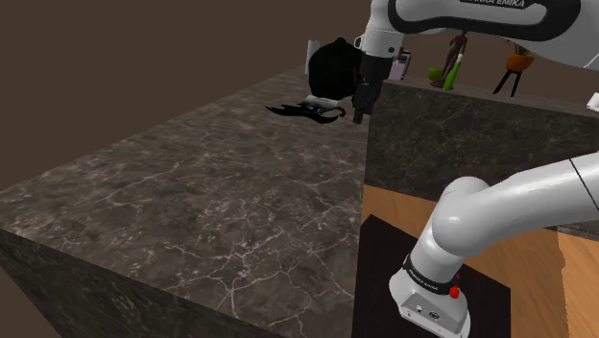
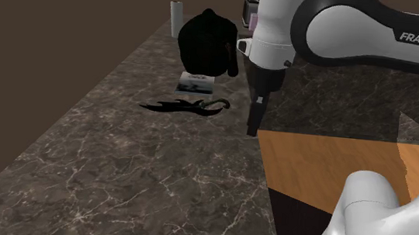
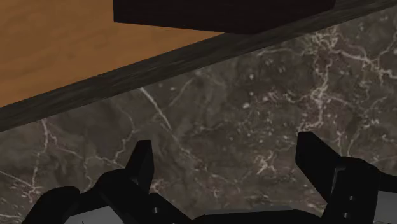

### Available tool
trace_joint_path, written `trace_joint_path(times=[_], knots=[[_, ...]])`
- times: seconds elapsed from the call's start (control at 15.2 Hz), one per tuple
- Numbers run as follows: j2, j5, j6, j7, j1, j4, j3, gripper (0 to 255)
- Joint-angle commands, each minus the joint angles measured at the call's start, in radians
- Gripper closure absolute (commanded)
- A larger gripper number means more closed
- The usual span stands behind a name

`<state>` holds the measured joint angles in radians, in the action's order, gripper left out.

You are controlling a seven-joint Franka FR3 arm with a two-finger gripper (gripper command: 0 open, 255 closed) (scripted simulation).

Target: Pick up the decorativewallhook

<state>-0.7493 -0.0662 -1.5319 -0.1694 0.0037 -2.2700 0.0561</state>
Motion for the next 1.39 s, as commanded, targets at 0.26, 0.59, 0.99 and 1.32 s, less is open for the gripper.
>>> trace_joint_path(times=[0.26, 0.59, 0.99, 1.32], knots=[[0.124, -0.014, -0.096, -0.091, 0.014, 0.055, 0.052, 0], [0.290, -0.007, -0.195, -0.206, 0.036, 0.156, 0.111, 0], [0.503, 0.040, -0.274, -0.350, 0.060, 0.323, 0.171, 0], [0.596, 0.071, -0.320, -0.413, 0.065, 0.380, 0.189, 0]])
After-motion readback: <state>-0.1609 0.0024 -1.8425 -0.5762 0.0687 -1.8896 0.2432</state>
